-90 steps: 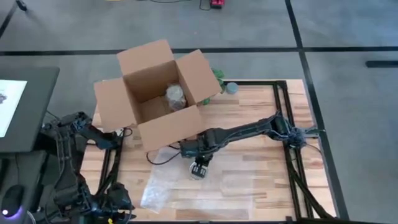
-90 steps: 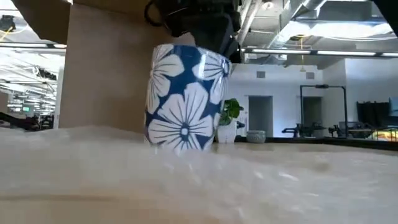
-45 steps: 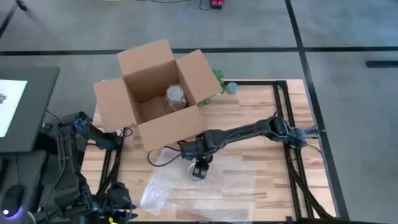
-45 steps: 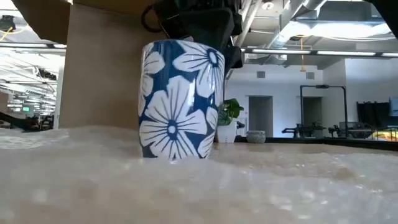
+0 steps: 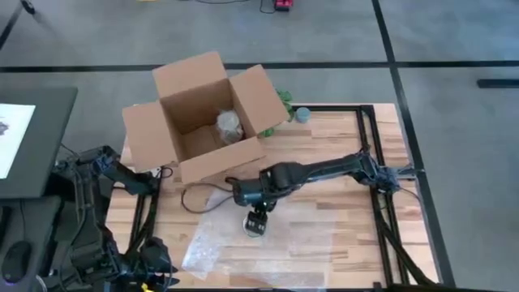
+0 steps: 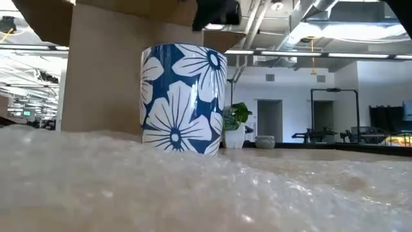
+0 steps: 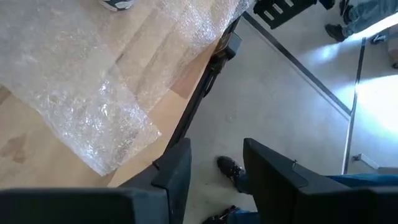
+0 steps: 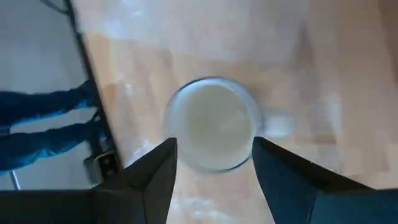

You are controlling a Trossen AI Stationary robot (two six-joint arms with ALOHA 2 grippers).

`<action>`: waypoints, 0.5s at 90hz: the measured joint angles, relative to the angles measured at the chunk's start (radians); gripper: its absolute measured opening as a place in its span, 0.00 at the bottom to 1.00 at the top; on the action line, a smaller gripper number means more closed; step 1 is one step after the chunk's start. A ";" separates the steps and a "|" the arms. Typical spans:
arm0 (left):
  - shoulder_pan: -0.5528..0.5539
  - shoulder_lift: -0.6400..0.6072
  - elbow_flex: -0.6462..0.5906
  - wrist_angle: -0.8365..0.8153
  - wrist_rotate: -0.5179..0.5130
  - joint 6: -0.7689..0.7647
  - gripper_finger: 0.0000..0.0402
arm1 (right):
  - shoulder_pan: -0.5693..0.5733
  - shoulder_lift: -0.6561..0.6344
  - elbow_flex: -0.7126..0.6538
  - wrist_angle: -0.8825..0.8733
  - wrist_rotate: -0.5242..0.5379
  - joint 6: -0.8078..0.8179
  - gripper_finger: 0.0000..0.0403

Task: Wrap mug
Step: Wrap the blue mug with the bubble wrap

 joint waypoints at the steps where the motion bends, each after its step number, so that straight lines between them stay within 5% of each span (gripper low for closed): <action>1: 0.001 0.002 0.000 0.002 0.000 -0.002 0.31 | 0.008 -0.002 0.000 -0.002 0.009 -0.002 0.47; 14: 0.014 0.035 0.000 0.039 0.000 -0.018 0.31 | 0.123 -0.028 0.000 -0.071 0.148 0.003 0.47; 45: 0.098 0.185 -0.001 0.082 0.001 -0.052 0.31 | 0.275 -0.039 0.000 -0.119 0.215 0.088 0.46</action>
